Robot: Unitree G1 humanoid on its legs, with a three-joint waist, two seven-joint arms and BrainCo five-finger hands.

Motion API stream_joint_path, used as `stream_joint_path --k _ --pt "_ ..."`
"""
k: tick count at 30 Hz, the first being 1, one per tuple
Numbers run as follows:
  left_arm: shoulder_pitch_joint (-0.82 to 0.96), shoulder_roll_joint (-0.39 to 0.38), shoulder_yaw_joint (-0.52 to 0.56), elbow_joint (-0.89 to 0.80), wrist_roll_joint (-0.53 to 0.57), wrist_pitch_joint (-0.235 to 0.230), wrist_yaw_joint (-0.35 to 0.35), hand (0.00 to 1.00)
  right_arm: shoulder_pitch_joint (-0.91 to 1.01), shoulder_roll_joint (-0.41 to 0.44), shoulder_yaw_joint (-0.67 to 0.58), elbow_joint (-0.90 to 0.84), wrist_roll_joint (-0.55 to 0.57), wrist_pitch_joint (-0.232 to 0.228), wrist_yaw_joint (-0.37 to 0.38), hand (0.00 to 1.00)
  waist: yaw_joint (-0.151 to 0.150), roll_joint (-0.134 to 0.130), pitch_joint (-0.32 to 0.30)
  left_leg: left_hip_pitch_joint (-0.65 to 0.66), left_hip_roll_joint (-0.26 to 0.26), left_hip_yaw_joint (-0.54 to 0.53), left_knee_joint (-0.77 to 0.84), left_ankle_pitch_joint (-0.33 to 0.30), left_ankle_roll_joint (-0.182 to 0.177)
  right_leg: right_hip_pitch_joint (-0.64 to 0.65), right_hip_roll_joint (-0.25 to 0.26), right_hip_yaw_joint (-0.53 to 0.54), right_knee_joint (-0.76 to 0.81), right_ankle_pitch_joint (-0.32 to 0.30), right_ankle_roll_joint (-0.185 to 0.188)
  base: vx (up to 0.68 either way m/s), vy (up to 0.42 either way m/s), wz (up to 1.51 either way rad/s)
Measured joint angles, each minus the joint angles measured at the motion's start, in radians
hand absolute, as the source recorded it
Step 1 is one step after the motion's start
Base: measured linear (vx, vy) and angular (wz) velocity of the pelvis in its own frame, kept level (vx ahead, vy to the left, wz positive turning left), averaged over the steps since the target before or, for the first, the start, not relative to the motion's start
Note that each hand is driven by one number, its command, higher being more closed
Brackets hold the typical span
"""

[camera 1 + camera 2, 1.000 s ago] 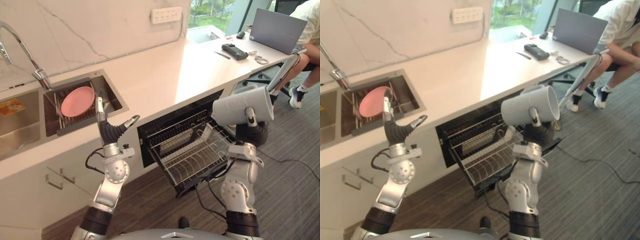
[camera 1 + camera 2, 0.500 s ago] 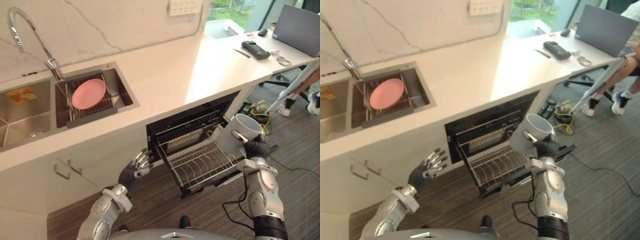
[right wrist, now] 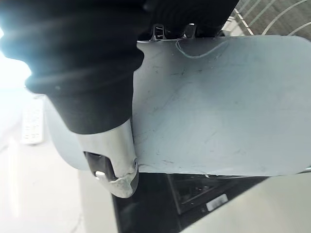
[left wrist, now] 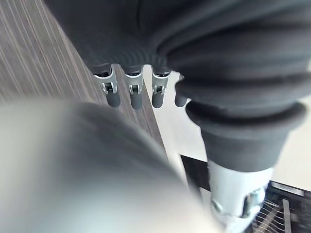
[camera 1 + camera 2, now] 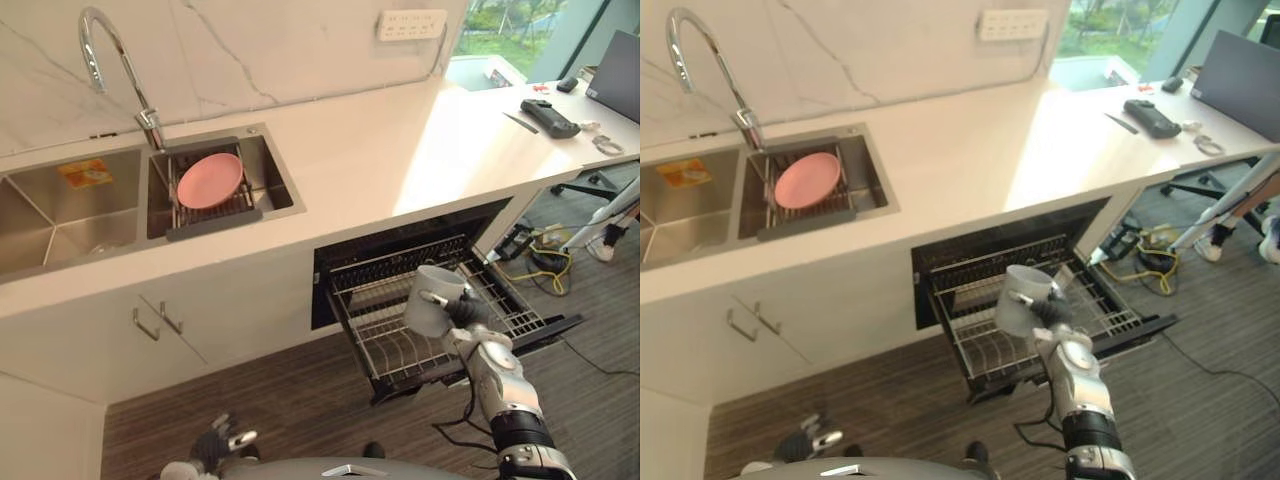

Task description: Walk over to the sink, pick up the cup, carry it to the dishwasher, place the cup inside the dishwasher, then close the dishwasher door

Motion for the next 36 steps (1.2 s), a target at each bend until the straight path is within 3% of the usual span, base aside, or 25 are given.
stream_joint_path --k 5,9,21,26,29,36 --pt "-0.028 -0.017 0.052 0.098 0.097 -0.022 0.117 0.00 -0.080 -0.029 0.041 0.131 -0.119 0.099 0.001 1.00 0.019 -0.005 0.024 0.000 -0.008 -0.019 0.000 0.005 0.007 0.014 -0.008 -0.020 0.000 0.000 0.002 0.00 0.006 0.10" --pt "-0.044 -0.020 0.066 0.121 0.129 -0.022 0.142 0.00 -0.167 -0.056 0.041 0.224 -0.157 0.138 -0.004 1.00 0.020 -0.005 0.055 -0.020 -0.012 -0.038 -0.010 0.020 0.013 0.002 -0.012 -0.037 0.004 0.003 0.004 -0.02 -0.002 0.11" --pt "-0.160 -0.022 0.070 0.127 0.107 -0.013 0.152 0.00 -0.554 -0.216 0.088 0.427 -0.253 0.165 -0.003 1.00 0.055 0.008 0.261 -0.161 -0.022 -0.060 0.008 0.070 0.024 -0.117 -0.020 -0.045 0.008 0.053 -0.012 -0.05 0.012 0.06" --pt "-0.196 -0.023 0.051 0.129 0.061 -0.013 0.157 0.00 -0.666 -0.257 0.157 0.475 -0.289 0.167 -0.007 1.00 0.069 0.028 0.346 -0.225 -0.026 -0.069 0.038 0.073 0.029 -0.169 -0.027 -0.043 0.023 0.068 -0.015 -0.02 0.015 0.03" --pt "-0.216 -0.023 0.034 0.129 0.058 -0.015 0.164 0.00 -0.727 -0.276 0.193 0.512 -0.289 0.181 -0.016 1.00 0.076 0.041 0.379 -0.239 -0.027 -0.069 0.037 0.078 0.032 -0.190 -0.030 -0.041 0.036 0.068 -0.015 0.00 0.000 0.00" --pt "-0.242 -0.016 -0.021 0.150 0.017 -0.018 0.182 0.00 -0.781 -0.304 0.234 0.535 -0.286 0.187 -0.061 1.00 0.089 0.059 0.392 -0.280 -0.032 -0.064 0.002 0.107 0.037 -0.258 -0.035 -0.036 0.052 0.070 -0.017 0.01 -0.002 0.00"
